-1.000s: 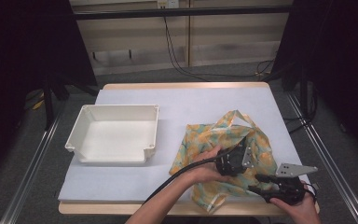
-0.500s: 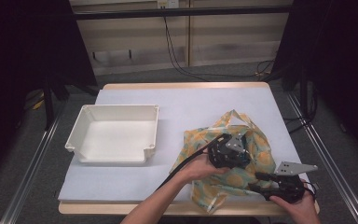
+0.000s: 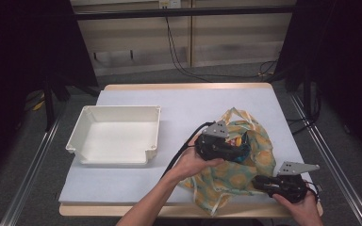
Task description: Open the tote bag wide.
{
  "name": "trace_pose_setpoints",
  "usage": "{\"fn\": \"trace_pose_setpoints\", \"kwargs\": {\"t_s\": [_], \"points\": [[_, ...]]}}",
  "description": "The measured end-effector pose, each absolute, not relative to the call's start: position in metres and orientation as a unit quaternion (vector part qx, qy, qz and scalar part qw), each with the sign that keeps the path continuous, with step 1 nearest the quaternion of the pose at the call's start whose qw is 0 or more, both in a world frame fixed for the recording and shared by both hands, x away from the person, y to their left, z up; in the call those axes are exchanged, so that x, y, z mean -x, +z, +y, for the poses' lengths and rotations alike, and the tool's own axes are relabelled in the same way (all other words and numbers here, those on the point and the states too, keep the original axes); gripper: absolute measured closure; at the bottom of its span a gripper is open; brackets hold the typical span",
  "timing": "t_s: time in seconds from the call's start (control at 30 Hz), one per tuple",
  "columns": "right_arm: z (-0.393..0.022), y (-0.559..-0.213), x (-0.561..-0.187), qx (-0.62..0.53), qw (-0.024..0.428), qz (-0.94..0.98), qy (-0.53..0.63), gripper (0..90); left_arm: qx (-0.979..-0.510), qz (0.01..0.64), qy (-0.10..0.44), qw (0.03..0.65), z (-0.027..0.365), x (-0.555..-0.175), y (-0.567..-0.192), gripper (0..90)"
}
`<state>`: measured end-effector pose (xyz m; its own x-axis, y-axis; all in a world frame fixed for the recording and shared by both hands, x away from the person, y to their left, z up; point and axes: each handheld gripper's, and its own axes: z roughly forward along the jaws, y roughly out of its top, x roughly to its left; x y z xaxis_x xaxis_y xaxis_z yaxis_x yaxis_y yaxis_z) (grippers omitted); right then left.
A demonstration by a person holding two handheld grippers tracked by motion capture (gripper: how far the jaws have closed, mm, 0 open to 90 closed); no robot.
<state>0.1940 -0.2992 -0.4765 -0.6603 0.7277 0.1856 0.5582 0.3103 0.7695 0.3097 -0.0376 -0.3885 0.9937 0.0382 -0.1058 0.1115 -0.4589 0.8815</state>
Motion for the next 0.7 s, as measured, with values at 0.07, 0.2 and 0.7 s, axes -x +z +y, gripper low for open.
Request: {"fn": "trace_pose_setpoints", "kwargs": {"t_s": [0.07, 0.2, 0.7], "points": [[-0.298, -0.469, -0.192, -0.394, 0.108, 0.802, 0.435, 63.8, -0.857, 0.045, -0.029, 0.513, -0.04, -0.309, -0.392, 87.9], [-0.298, -0.453, -0.191, -0.385, 0.119, 0.793, 0.457, 62.3, -0.863, 0.035, -0.032, 0.502, -0.046, -0.308, -0.398, 87.9], [-0.308, -0.399, -0.238, -0.385, 0.184, 0.763, 0.486, 58.8, -0.863, 0.031, -0.026, 0.503, -0.041, -0.302, -0.399, 87.8]]}}
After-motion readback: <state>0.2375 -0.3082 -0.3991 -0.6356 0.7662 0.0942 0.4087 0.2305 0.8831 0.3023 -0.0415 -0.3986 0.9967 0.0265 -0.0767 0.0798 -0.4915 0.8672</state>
